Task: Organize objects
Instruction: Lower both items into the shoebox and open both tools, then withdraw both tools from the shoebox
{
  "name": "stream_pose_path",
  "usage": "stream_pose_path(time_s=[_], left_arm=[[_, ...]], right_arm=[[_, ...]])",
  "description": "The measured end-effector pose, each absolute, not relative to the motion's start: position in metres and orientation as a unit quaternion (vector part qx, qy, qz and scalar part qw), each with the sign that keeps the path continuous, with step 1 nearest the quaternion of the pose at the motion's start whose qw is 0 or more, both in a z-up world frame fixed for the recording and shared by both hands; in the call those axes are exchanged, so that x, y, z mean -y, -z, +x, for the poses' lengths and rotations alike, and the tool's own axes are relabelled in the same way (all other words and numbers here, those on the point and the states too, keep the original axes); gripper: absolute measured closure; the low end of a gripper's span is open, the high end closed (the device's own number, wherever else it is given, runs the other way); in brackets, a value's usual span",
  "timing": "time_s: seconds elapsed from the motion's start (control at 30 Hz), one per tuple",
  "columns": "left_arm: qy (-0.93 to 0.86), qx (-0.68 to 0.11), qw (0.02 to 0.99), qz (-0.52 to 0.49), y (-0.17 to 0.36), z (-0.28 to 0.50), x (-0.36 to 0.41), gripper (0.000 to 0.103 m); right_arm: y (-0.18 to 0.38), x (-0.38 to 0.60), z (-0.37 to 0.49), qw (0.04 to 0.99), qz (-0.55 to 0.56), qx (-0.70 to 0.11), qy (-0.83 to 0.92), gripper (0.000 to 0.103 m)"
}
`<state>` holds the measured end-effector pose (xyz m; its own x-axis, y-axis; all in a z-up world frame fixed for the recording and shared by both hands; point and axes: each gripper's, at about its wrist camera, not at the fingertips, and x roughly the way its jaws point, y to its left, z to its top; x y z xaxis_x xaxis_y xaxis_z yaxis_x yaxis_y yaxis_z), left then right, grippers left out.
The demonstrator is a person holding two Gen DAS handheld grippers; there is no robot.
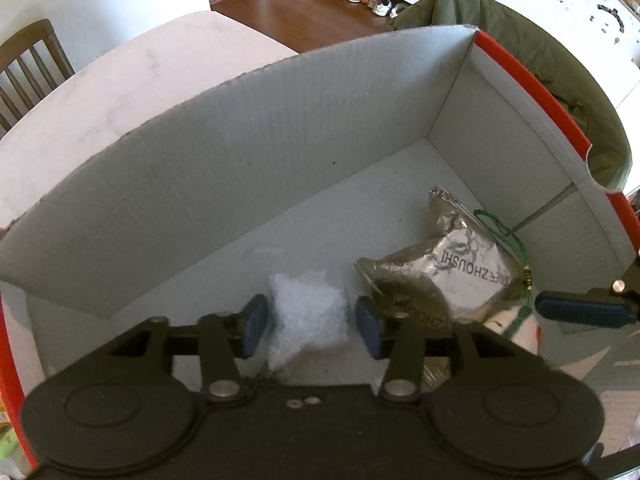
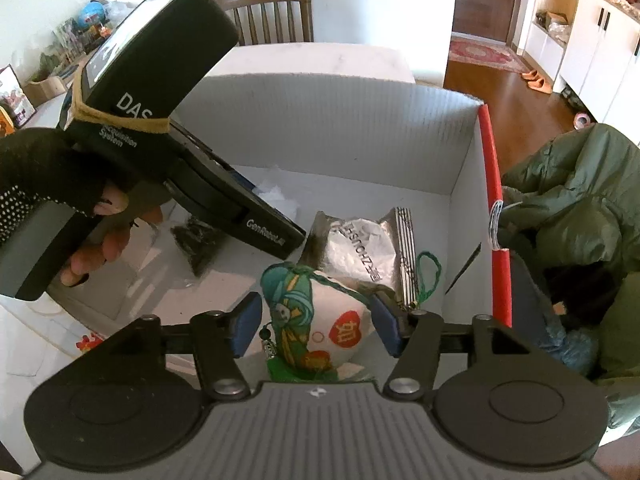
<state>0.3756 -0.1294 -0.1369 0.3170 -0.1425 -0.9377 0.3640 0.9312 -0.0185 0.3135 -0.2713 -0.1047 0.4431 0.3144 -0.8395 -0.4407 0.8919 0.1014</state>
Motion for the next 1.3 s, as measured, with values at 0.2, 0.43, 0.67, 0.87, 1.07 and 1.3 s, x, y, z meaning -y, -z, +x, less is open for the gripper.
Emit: stream_pose_path(time_s=[0.2,0.43,0.67,0.87,1.07,1.3], left_arm=[[0.156,-0.541,0.822,0.085,0.118,0.36,0.119,0.03],[0.155,-0.508,0.844,0.07,0.09,0.337,0.103,0.021],[0.161,-0.472,0.865,0.05,0.065,0.31,0.083,0.017],[0.168,-0.442,0.88,0.041,0.043,0.289,0.074,0.016],[0.165,-0.419,0.893,0.022,0.024,0.257,0.047,0.013],[0.149,-0.397,0.905,0.013,0.015,0.219,0.012,0.005]], right_arm=[[0.093,0.276,0.307,0.852,-0.046,-0.467,-0.23,0.036],[0.074,0.285,0.299,0.865,-0.025,-0.449,-0.224,0.024],[0.049,0.289,0.283,0.88,-0.011,-0.424,-0.214,0.024],[0.028,0.276,0.26,0.89,-0.01,-0.4,-0.216,0.024],[0.014,0.26,0.236,0.896,-0.002,-0.387,-0.217,0.024],[0.009,0.231,0.207,0.895,0.011,-0.374,-0.244,0.024]])
